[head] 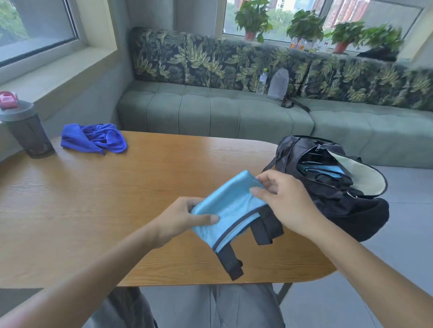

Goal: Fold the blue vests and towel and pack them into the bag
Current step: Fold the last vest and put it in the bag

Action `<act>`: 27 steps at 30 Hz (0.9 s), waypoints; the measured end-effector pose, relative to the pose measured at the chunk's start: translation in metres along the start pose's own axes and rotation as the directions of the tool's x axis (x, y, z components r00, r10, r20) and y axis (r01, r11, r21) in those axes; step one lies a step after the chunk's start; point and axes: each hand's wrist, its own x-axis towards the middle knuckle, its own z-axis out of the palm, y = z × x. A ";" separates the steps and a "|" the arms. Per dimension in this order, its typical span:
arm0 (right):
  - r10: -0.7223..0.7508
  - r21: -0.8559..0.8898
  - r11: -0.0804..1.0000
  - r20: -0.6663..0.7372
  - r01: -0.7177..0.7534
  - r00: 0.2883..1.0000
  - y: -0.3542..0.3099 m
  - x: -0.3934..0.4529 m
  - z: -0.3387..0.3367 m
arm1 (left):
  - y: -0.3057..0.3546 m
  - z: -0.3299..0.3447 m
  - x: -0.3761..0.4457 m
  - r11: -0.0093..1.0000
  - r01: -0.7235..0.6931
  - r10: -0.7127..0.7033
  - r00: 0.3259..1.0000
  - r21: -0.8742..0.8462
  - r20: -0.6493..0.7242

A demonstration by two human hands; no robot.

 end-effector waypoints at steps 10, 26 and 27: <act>0.301 0.293 0.926 -0.188 -0.239 0.935 0.067 -0.006 -0.062 | 0.013 0.088 0.042 0.895 0.060 -0.095 0.994 -0.442 -0.057; 0.449 0.419 0.834 -0.138 -0.359 0.883 0.159 0.046 -0.186 | 0.143 0.152 0.199 0.978 0.149 -0.156 0.987 -0.143 -0.035; 0.433 0.386 0.856 -0.173 -0.344 0.885 0.164 0.056 -0.191 | 0.146 0.154 0.211 0.984 0.133 -0.140 0.989 -0.116 -0.047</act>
